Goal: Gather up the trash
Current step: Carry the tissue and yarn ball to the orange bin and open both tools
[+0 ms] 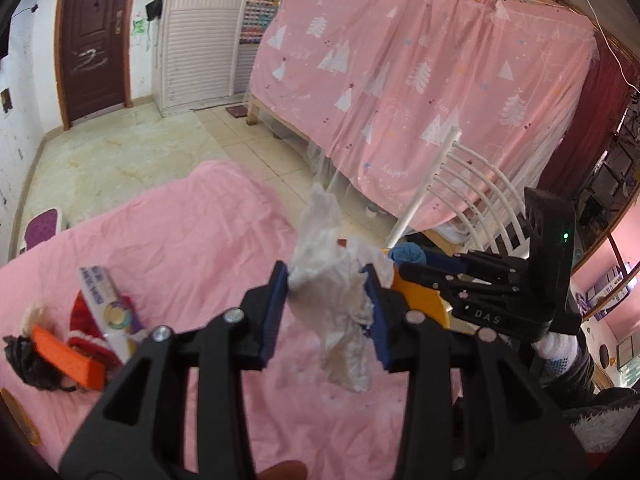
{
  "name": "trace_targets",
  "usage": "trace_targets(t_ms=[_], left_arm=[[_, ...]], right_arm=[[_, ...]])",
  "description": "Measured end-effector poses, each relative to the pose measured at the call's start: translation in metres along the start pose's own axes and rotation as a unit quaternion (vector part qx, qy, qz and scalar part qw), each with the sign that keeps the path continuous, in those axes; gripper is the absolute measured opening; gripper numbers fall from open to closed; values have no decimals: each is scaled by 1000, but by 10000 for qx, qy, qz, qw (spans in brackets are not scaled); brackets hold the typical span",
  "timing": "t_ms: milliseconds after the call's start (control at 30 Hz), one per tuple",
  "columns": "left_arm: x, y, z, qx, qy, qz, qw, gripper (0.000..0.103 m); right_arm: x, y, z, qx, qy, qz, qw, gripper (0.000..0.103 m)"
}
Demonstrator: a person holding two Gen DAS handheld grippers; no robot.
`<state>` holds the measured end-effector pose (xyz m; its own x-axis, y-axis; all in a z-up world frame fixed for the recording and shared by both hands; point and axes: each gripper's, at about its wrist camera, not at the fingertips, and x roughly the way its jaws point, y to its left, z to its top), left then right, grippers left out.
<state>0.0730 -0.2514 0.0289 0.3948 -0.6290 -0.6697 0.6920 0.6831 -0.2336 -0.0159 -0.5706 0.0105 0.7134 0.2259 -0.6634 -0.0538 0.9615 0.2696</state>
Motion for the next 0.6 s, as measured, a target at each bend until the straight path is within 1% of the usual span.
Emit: trace_targets(t_ms=[100,200,233,400,600], left_arm=[[25,-29,11,208,160,-190,9995,36],[44,-50,15,361,286,-266,9986,36],[50,-56,16,390,344,-306,9982,36],[74,-81,22,518,545,-410,9963,36],[99,-106,22,615,749,-482,9941,36]], right_arm=[[-8,-22,-9,178,-41,-193,9996,16],[-13,-46,-19,367,-47,-338,9987,16],[-14,-48,-20,413,-43,-365,9985,16],[-18,-71,-31,629,-50,-420,9971,17],[-18,-87,-38,797,-57,-449,9958,17]])
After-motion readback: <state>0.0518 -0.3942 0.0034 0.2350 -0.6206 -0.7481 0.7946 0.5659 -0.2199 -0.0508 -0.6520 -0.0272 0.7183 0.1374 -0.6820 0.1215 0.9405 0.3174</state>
